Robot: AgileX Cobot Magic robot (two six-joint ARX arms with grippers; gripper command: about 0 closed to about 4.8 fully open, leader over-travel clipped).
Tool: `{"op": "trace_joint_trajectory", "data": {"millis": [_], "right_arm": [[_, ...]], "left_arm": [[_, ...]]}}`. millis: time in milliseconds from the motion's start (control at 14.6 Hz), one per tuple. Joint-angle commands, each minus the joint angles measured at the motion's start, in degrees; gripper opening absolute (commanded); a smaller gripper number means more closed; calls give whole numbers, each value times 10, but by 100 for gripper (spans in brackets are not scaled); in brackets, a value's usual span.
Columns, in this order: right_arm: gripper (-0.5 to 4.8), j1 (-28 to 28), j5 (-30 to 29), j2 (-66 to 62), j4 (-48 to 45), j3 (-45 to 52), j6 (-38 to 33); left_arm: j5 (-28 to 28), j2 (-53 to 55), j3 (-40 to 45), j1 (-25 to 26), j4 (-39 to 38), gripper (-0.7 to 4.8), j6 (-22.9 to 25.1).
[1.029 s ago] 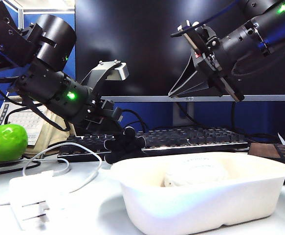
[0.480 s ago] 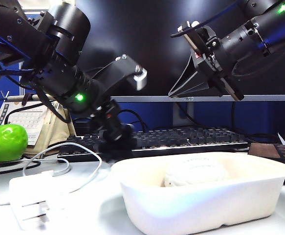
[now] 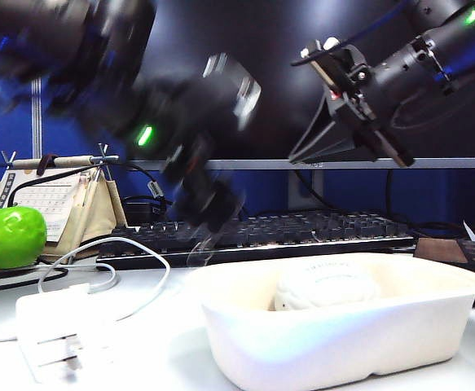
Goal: Place the tilting octopus upright.
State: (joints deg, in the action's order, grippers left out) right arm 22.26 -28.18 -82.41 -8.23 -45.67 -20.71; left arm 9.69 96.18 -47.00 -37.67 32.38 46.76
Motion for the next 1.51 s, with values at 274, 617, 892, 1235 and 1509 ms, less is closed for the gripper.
{"op": "trace_joint_trajectory", "data": {"millis": [274,617,892,1235,1509], "right_arm": [[-6,-17,-24,4,-7,-3,1],[-6,-19,-26,3,-6,-2,2],[-6,-19,-29,3,-5,-2,1],[-6,-19,-35,3,1,-2,2],[-6,-24,-35,4,3,-2,2]], "left_arm": [[-36,14,-77,30,16,-6,11],[-79,39,-79,54,16,-6,8],[-82,62,-79,54,-7,-6,-80],[-84,98,-78,21,-20,-6,-104],[-82,99,-78,-10,-78,-6,-109]]}}
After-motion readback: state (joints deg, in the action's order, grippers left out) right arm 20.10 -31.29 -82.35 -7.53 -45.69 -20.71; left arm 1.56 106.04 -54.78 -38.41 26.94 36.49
